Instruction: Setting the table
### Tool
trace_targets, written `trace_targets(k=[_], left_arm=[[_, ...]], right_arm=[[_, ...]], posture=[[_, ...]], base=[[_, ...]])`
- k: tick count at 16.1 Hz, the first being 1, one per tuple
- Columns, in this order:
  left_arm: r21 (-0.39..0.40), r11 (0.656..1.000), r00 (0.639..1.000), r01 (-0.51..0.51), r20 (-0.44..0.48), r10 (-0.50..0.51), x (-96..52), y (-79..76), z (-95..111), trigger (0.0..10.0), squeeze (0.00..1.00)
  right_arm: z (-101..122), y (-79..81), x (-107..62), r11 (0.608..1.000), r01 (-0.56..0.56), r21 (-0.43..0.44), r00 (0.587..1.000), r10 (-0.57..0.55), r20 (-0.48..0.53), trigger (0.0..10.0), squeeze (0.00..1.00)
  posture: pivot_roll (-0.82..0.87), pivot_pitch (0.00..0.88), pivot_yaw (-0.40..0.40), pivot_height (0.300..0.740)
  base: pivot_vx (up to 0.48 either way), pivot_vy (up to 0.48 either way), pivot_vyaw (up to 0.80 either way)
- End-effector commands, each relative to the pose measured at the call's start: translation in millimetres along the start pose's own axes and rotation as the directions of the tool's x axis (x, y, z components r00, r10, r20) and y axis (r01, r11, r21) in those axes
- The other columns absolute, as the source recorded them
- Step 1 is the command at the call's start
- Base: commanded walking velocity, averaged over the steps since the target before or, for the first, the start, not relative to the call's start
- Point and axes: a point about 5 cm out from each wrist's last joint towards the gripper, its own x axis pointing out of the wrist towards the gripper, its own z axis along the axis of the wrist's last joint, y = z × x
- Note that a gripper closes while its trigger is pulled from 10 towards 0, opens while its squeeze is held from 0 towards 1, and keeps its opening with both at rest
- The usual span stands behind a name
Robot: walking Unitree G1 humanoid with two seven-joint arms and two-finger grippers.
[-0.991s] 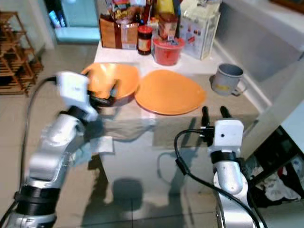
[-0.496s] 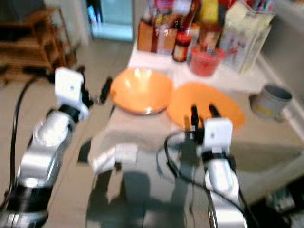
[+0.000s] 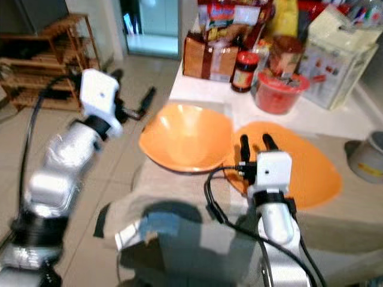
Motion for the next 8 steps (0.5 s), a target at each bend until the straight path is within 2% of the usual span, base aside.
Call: trace_targets(k=[1, 2, 4, 5, 6, 8], left_arm=[[-0.056, 0.997, 0.999, 0.046, -0.009, -0.047, 11.4, 5.5, 10, 10.0, 0.00], [-0.080, 0.995, 0.998, 0.051, -0.040, -0.055, 14.6, 9.5, 9, 10.0, 0.00], [-0.190, 0.979, 0.992, 0.066, -0.092, -0.085, 21.3, 16.1, 12, 10.0, 0.00], [-0.273, 0.959, 0.988, 0.075, -0.114, -0.109, 24.0, 18.8, 15, 10.0, 0.00], [-0.304, 0.950, 0.983, 0.075, -0.139, -0.123, 25.0, 21.1, 13, 10.0, 0.00], [-0.431, 0.900, 0.944, 0.067, -0.265, -0.197, 25.4, 25.8, 0, 10.0, 0.00]], right_arm=[[0, -4.9, -1.1, 1.000, 0.012, -0.007, 1.000, -0.012, 0.000, 10.0, 0.00], [0, -4.2, -0.9, 1.000, 0.010, -0.006, 1.000, -0.010, 0.000, 10.0, 0.00], [0, -2.7, -0.8, 1.000, 0.009, -0.001, 1.000, -0.009, 0.000, 10.0, 0.00], [-1, -2.2, -1.7, 1.000, 0.011, 0.001, 1.000, -0.011, -0.002, 10.0, 0.00], [-1, -2.0, -2.4, 1.000, 0.013, 0.001, 1.000, -0.013, -0.004, 10.0, 0.00], [0, -2.6, -3.3, 1.000, 0.013, 0.000, 1.000, -0.013, -0.001, 10.0, 0.00]], posture=[[0.00, 0.006, -0.013, 0.740], [0.00, 0.006, -0.007, 0.740], [0.00, 0.008, 0.002, 0.740], [0.00, 0.010, 0.007, 0.740], [0.00, 0.011, 0.008, 0.740], [-0.01, 0.011, 0.011, 0.740]], base=[[0.000, 0.000, 0.00], [0.000, 0.000, 0.00], [0.000, 0.000, 0.00], [0.000, 0.000, 0.00], [0.000, 0.000, 0.00], [0.000, 0.000, 0.00]])
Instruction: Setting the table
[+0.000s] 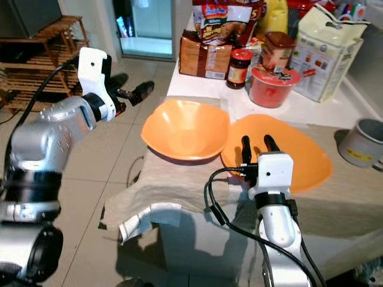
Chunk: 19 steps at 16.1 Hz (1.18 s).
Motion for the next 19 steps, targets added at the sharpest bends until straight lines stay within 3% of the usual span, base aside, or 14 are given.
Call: trace_targets(k=[1, 3, 4, 13, 14, 19], left_arm=[[-0.089, 0.996, 0.997, 0.026, -0.071, -0.032, 0.3, 3.8, -5, 10.0, 0.00], [-0.144, 0.988, 0.990, 0.060, -0.115, -0.077, 0.1, 0.9, -12, 10.0, 0.00], [-0.160, 0.985, 0.977, 0.071, -0.187, -0.101, 0.6, -1.7, -21, 10.0, 0.00], [-0.082, 0.994, 0.949, 0.067, -0.303, -0.089, 3.6, -6.9, -48, 10.0, 0.00], [-0.072, 0.995, 0.948, 0.065, -0.307, -0.084, 3.2, -8.1, -52, 0.0, 0.00], [0.058, 0.997, 0.947, 0.057, -0.320, -0.036, 3.9, -9.1, -64, 0.0, 0.00]], right_arm=[[3, -2.8, -0.2, 1.000, 0.007, -0.004, 1.000, -0.007, 0.012, 10.0, 0.00], [2, -2.8, -0.9, 1.000, 0.005, -0.006, 1.000, -0.005, 0.008, 10.0, 0.00], [2, -2.4, -1.5, 1.000, -0.001, -0.007, 1.000, 0.001, 0.004, 10.0, 0.00], [0, -2.9, -2.9, 1.000, -0.013, -0.017, 1.000, 0.013, -0.008, 10.0, 0.00], [0, -2.5, -2.6, 1.000, -0.015, -0.016, 1.000, 0.015, -0.009, 10.0, 0.00], [-1, -1.0, 0.1, 1.000, -0.024, -0.013, 1.000, 0.024, -0.012, 10.0, 0.00]], posture=[[-0.01, 0.010, 0.010, 0.740], [-0.01, 0.010, 0.011, 0.740], [-0.01, 0.010, 0.012, 0.740], [-0.02, 0.011, 0.007, 0.740], [-0.02, 0.012, 0.007, 0.740], [-0.01, 0.022, 0.003, 0.740]], base=[[0.000, 0.000, 0.00], [0.000, 0.000, 0.00], [0.000, 0.000, 0.00], [0.000, 0.000, 0.00], [0.000, 0.000, 0.00], [0.000, 0.000, 0.00]])
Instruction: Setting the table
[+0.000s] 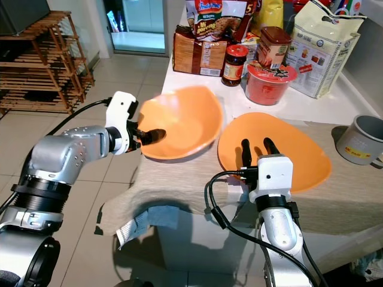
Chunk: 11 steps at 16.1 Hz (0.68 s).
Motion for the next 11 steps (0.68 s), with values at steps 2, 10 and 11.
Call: trace_targets(k=[2, 10, 11], left_arm=[[0.034, 0.999, 0.998, -0.016, 0.055, 0.014, -2.9, 2.3, 7, 0.0, 0.00], [0.314, 0.949, 0.945, 0.025, 0.302, -0.125, -14.1, -20.2, 42, 0.0, 0.00], [0.332, 0.942, 0.943, 0.040, 0.300, -0.145, -13.4, -23.1, 40, 0.0, 0.00]], right_arm=[[0, -0.4, 2.7, 1.000, -0.005, -0.003, 1.000, 0.005, -0.007, 10.0, 0.00], [-4, 2.8, 1.6, 1.000, -0.002, 0.002, 1.000, 0.002, -0.024, 10.0, 0.00], [-4, 2.6, 1.2, 1.000, 0.000, 0.001, 1.000, 0.000, -0.026, 10.0, 0.00]], posture=[[0.00, 0.021, 0.003, 0.740], [-0.01, 0.025, 0.012, 0.740], [-0.01, 0.025, 0.012, 0.740]], base=[[0.000, 0.000, 0.00], [0.000, 0.000, 0.00], [0.000, 0.000, 0.00]])
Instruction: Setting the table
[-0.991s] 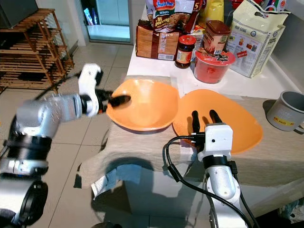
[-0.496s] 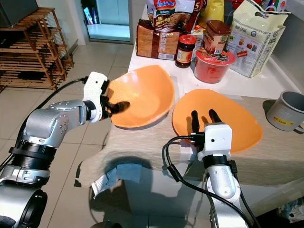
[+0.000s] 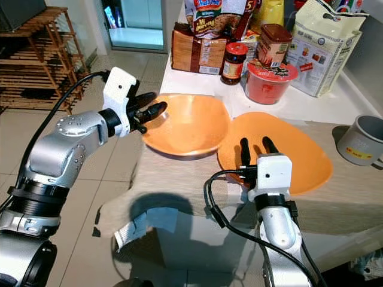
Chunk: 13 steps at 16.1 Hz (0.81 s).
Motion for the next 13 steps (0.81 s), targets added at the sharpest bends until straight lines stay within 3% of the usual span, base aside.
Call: trace_targets(k=[1, 5, 6, 7, 10, 13], left_arm=[[0.038, 0.999, 0.999, 0.039, 0.012, -0.040, 0.0, -6.1, 2, 0.0, 0.00], [0.045, 0.999, 1.000, 0.031, -0.004, -0.031, 0.7, -6.1, -2, 0.0, 0.00], [0.076, 0.997, 1.000, -0.010, 0.012, 0.009, 1.1, -2.3, 2, 10.0, 0.00], [0.099, 0.994, 0.999, -0.043, 0.038, 0.039, 1.1, 0.9, 6, 10.0, 1.00], [0.125, 0.989, 0.994, -0.085, 0.084, 0.075, -2.2, 7.2, 18, 10.0, 1.00], [0.079, 0.984, 0.987, -0.162, -0.008, 0.163, -5.2, 21.0, 4, 10.0, 1.00]], right_arm=[[-5, 0.8, -0.4, 1.000, 0.000, -0.003, 1.000, 0.000, -0.030, 10.0, 0.00], [-6, 0.0, -1.3, 1.000, 0.002, -0.008, 0.999, -0.002, -0.036, 10.0, 0.00], [-6, 0.0, -1.2, 1.000, 0.002, -0.009, 0.999, -0.002, -0.036, 10.0, 0.00], [-6, 0.1, -0.8, 1.000, 0.001, -0.009, 0.999, -0.001, -0.036, 10.0, 0.00], [-7, 0.3, -1.3, 1.000, -0.002, -0.012, 0.999, 0.002, -0.041, 10.0, 0.00], [-7, -1.1, -3.0, 1.000, -0.001, -0.014, 0.999, 0.000, -0.041, 10.0, 0.00]], posture=[[-0.01, 0.027, 0.014, 0.740], [-0.01, 0.027, 0.013, 0.740], [-0.01, 0.027, 0.013, 0.740], [-0.01, 0.029, 0.011, 0.740], [-0.01, 0.031, 0.009, 0.740], [-0.01, 0.028, 0.008, 0.740]], base=[[0.000, 0.000, 0.00], [0.000, 0.000, 0.00], [0.000, 0.000, 0.00], [0.000, 0.000, 0.00], [0.000, 0.000, 0.00], [0.000, 0.000, 0.00]])
